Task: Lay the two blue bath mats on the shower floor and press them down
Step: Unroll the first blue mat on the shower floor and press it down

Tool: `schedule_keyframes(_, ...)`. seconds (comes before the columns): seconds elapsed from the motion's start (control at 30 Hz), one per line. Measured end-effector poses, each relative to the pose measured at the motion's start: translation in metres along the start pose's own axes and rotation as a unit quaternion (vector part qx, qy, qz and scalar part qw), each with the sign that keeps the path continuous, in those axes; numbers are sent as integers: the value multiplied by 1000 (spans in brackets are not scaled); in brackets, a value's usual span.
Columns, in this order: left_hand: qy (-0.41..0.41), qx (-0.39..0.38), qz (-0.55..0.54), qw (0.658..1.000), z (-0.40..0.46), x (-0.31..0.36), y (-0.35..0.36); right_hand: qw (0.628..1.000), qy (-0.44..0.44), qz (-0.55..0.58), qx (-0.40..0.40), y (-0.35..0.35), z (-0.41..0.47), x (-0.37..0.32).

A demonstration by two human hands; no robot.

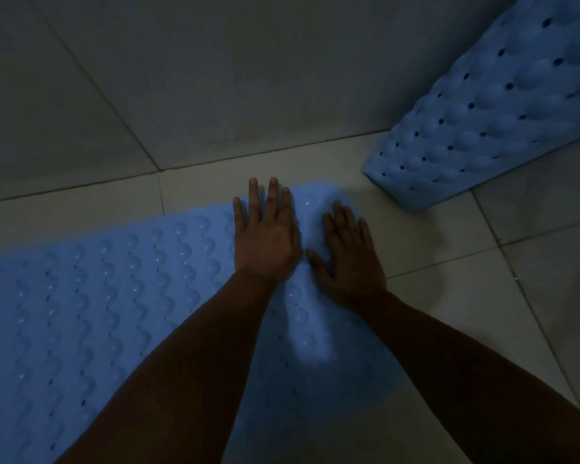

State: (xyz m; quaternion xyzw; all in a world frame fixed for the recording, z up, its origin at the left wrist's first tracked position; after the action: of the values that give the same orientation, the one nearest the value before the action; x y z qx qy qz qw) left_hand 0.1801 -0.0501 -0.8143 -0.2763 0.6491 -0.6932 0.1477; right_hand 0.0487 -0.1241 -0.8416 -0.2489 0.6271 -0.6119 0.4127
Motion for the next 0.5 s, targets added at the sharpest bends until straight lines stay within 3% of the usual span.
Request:
schedule_keyframes(0.17,-12,2,-6,1000,4,-9,-15,997,6,6,-77,4,2,0)
schedule_keyframes(0.37,-29,-3,20,999,0,-20,-45,953,78,51,-290,-8,30,7)
schedule_keyframes(0.43,-16,2,26,1000,0,-21,-53,948,95,32,-303,-17,54,9)
schedule_keyframes(0.5,-10,17,26,999,-1,-24,-62,958,105,14,-266,-29,68,2)
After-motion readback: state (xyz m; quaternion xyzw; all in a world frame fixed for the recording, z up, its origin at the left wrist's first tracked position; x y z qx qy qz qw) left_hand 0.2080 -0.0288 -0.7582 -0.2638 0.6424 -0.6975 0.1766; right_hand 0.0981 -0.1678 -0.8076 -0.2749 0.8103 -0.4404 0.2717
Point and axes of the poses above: each hand's wrist, its own z-axis towards the middle knuckle, its own y-axis out of the palm, x = y × z, the point moved 9 cm from there along z, towards the middle knuckle, and after that the axes turned 5 degrees about x, right-handed, at the moved point
